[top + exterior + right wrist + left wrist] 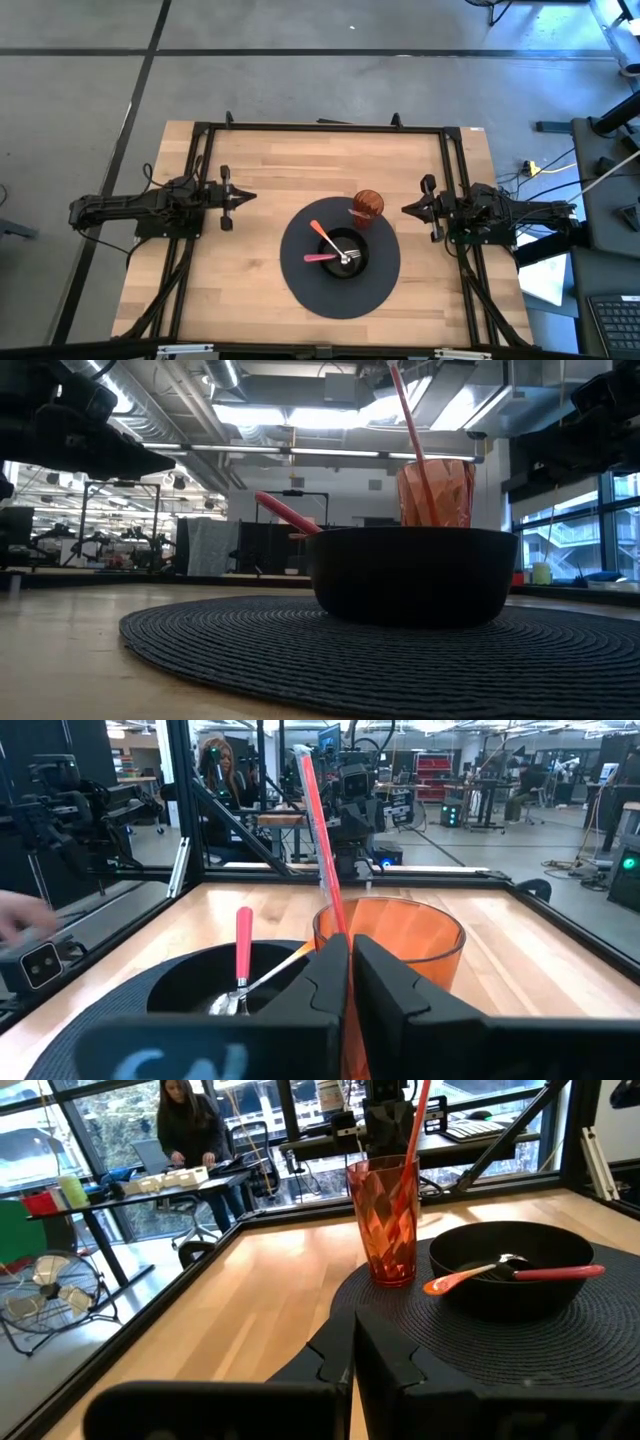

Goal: Pick & Place Utensil
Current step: Return to Home position

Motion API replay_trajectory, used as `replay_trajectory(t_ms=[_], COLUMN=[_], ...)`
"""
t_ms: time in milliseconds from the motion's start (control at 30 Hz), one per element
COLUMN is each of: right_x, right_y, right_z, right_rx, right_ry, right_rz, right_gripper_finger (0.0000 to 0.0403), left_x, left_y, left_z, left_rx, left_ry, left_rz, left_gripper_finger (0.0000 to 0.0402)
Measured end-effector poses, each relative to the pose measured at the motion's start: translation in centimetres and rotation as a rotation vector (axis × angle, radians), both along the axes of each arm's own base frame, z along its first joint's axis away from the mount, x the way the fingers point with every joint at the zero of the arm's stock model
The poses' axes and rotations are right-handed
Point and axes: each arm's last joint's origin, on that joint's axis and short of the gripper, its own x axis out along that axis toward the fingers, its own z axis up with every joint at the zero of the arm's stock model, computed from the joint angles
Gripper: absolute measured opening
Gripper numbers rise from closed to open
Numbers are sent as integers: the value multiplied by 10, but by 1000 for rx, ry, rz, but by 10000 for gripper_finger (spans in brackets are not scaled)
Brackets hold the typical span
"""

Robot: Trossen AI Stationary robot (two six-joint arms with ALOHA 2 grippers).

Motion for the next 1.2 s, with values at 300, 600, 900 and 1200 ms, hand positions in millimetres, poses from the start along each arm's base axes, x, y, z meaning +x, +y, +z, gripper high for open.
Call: replay_trajectory(t_ms=[300, 600, 900, 1200], right_x=[0, 0, 1, 1], right_y=[0, 0, 0, 0], right_z=[0, 0, -1, -1], right_rx=[0, 0, 0, 0], right_ry=[0, 2, 17, 17], right_rz=[0, 0, 0, 0], right_gripper_finger=[21, 21, 21, 21], left_x=[0, 0, 0, 0], left_y=[0, 0, 0, 0], left_z=[0, 0, 1, 1], left_rx=[0, -1, 0, 1], left_ry=[0, 2, -5, -8], left_rz=[0, 1, 1, 1], left_gripper_finger=[4, 4, 4, 4])
